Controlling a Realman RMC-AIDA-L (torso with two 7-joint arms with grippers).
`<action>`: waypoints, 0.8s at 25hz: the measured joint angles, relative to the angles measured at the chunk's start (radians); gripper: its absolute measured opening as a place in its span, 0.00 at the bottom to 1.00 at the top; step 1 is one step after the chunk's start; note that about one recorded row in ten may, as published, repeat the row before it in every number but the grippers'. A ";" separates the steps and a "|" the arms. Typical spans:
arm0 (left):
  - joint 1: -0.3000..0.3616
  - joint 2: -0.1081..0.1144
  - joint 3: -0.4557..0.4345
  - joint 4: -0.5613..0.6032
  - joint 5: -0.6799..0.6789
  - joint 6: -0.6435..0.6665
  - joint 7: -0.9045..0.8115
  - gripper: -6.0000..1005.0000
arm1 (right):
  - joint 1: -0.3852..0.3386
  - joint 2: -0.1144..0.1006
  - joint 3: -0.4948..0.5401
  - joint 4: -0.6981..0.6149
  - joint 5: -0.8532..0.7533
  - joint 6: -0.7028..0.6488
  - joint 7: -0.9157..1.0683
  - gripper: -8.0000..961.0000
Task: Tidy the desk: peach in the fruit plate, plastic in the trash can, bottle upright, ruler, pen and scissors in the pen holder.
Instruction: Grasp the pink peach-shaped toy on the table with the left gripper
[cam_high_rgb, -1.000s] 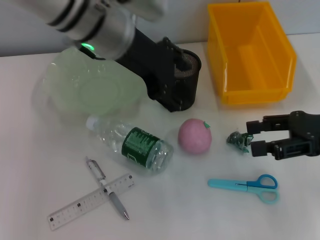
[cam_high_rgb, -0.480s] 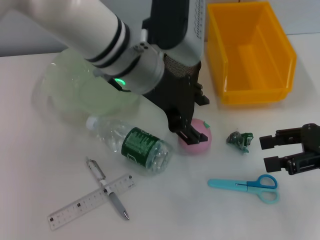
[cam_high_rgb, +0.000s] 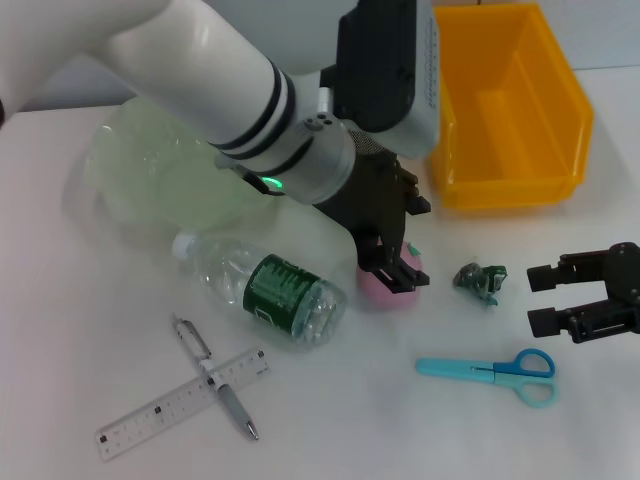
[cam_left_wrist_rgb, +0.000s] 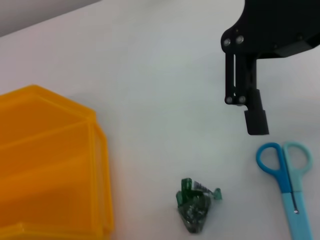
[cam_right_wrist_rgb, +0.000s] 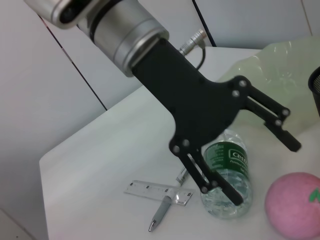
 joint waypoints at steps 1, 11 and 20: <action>0.000 0.000 0.020 -0.003 -0.010 -0.022 -0.005 0.81 | 0.000 0.000 0.000 -0.001 0.001 -0.001 -0.002 0.85; -0.021 0.000 0.153 -0.076 -0.039 -0.169 -0.040 0.81 | -0.001 0.003 -0.004 0.000 0.001 -0.005 -0.003 0.85; -0.026 0.000 0.203 -0.114 -0.036 -0.208 -0.056 0.81 | 0.007 0.002 -0.004 0.003 0.002 -0.006 -0.004 0.85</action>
